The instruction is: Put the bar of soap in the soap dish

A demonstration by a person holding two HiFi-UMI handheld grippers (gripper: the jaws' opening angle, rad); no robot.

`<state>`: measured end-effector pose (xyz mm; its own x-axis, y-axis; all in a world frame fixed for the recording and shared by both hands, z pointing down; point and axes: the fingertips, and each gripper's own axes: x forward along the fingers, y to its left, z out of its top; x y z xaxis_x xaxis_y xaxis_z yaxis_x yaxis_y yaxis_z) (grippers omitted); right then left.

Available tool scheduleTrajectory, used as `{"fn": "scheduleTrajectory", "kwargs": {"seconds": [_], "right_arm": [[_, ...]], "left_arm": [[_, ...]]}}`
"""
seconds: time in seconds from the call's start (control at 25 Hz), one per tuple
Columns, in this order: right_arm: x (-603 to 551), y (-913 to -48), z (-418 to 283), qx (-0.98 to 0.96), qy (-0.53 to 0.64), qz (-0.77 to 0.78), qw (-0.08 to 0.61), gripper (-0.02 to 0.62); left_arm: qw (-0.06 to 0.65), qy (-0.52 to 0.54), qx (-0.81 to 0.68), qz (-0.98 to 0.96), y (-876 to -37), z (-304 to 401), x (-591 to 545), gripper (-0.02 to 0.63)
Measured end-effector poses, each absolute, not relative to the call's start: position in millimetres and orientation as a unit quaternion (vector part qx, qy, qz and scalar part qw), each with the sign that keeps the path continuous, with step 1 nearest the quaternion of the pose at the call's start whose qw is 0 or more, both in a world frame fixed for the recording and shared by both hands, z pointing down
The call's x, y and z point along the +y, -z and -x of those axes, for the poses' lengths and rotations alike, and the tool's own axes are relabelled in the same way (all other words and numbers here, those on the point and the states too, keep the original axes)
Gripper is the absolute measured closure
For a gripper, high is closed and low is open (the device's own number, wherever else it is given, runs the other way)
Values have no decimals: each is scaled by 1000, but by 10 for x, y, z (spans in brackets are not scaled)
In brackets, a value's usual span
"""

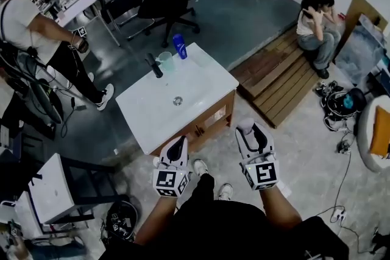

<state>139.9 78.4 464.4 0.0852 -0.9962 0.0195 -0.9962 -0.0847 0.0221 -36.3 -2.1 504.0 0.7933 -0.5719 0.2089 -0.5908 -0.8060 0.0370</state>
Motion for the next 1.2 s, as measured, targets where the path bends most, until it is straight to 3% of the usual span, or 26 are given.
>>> {"fn": "scheduleTrajectory", "kwargs": {"seconds": [1.2], "right_arm": [[-1484,-4770,-1752,-691,-17,-722,42,399]], "left_arm": [[61,-78,-310,-946,-5093,20,-2173,588]]}}
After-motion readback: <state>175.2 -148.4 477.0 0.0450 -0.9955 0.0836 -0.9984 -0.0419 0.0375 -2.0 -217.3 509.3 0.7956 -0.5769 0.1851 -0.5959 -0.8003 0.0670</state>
